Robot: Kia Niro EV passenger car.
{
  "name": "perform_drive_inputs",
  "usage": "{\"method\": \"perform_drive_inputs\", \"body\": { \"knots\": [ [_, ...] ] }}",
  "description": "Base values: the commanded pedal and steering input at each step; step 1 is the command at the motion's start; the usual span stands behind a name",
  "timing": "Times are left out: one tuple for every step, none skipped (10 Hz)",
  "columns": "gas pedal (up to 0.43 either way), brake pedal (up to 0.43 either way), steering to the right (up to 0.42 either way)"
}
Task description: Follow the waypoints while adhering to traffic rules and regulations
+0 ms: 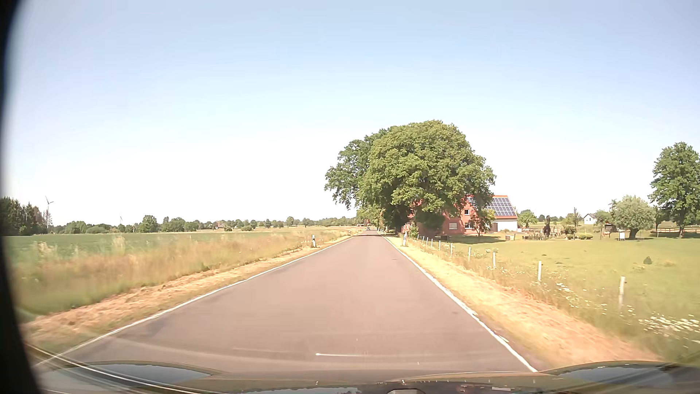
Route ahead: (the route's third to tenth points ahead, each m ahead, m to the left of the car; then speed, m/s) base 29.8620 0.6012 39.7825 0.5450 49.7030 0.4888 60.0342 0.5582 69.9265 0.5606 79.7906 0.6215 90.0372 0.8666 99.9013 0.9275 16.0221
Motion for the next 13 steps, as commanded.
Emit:
{"method": "perform_drive_inputs", "body": {
  "knots": [
    [0.248,0.0,0.0],
    [0.248,0.0,0.0],
    [0.248,0.0,-0.001],
    [0.248,0.0,-0.001],
    [0.248,0.0,-0.001],
    [0.248,0.0,-0.001],
    [0.248,0.0,-0.001],
    [0.248,0.0,-0.001],
    [0.248,0.0,-0.001],
    [0.248,0.0,-0.001],
    [0.248,0.0,-0.001],
    [0.248,0.0,0.0],
    [0.248,0.0,0.0]
  ]
}}
